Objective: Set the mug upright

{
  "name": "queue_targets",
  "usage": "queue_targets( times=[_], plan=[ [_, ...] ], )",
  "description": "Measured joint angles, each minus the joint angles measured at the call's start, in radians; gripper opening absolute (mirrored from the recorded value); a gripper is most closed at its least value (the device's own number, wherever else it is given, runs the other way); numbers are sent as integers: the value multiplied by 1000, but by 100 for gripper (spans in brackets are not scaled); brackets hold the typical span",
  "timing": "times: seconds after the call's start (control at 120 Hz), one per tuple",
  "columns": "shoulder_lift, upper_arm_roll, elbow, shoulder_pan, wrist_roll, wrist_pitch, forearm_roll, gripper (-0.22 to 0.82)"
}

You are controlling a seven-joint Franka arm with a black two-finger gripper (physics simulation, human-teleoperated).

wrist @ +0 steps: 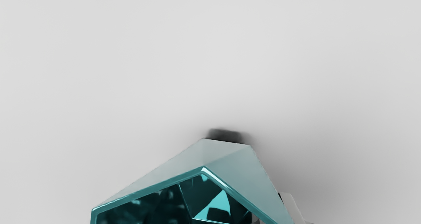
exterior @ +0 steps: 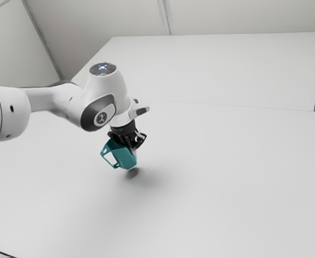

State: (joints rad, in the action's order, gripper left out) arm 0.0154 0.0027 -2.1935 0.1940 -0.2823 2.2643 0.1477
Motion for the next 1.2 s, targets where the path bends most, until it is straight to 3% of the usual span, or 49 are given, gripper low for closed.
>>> queue_targets(
  times=[0.425, 0.6, 0.733, 1.042, 1.2],
  plan=[
    [107, -1, -4, -20, -25, 87, -1, -18],
    [96, -1, -4, -21, -22, 92, -10, 21],
    [62, -1, -2, -20, -19, 88, -12, 39],
    [-28, -9, 35, -1, -14, 40, -22, 56],
    [-45, -13, 161, 16, -4, -64, -28, 58]
  ],
)
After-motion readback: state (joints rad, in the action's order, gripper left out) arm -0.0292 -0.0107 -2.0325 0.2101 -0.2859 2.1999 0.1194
